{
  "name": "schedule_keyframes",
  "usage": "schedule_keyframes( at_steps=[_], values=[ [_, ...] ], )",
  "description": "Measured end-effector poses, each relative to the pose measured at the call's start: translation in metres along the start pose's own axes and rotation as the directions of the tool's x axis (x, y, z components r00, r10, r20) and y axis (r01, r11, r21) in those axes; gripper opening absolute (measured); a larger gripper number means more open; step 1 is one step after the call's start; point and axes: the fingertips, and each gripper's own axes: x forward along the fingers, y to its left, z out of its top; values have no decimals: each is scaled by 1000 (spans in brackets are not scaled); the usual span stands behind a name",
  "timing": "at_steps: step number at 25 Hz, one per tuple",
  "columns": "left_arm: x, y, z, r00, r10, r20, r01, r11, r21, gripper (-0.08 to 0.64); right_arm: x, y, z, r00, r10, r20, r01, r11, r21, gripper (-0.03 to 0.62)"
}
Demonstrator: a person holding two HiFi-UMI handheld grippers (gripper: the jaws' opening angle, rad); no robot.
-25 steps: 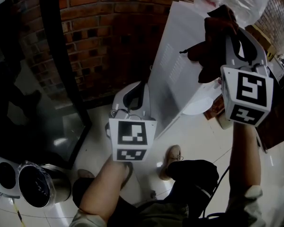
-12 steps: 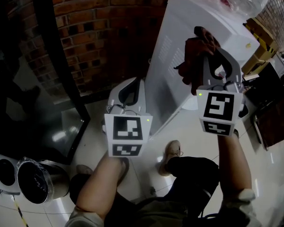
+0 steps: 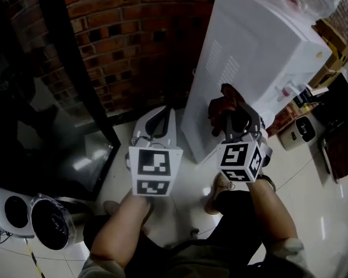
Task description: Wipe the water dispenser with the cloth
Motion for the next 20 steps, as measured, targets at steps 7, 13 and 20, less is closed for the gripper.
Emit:
schedule_keyframes(
  at_steps=[7,13,20],
  values=[
    [1,5,-31,997,-25,-72,30,998,64,0,21,61,-51,988,63,-140,-72,996,-57,75],
    [-2,13,-41,994,-43,-96,50,996,69,0,37,106,-86,956,118,-267,-141,988,-67,75],
    [-16,32,-55,992,-41,-121,52,995,91,0,53,152,-112,913,168,-372,-233,963,-137,75]
  ],
)
